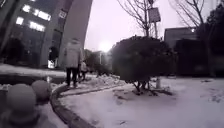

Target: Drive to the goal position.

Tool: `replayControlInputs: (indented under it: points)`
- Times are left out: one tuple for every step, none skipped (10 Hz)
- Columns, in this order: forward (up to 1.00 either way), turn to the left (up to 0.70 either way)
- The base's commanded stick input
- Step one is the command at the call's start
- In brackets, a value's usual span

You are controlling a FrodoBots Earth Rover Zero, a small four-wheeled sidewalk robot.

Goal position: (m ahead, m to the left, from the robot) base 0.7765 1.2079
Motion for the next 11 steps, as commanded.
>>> replayControlInputs:
  points:
    - [0.0, 0.21]
    - [0.0, 0.15]
    - [0.0, 0.45]
    - [0.0, 0.45]
    - [0.0, 0.45]
    - [0.0, 0.45]
    - [0.0, 0.45]
    - [0.0, 0.45]
    - [0.0, 0.45]
    - [0.0, 0.14]
    - [-1.0, 0.0]
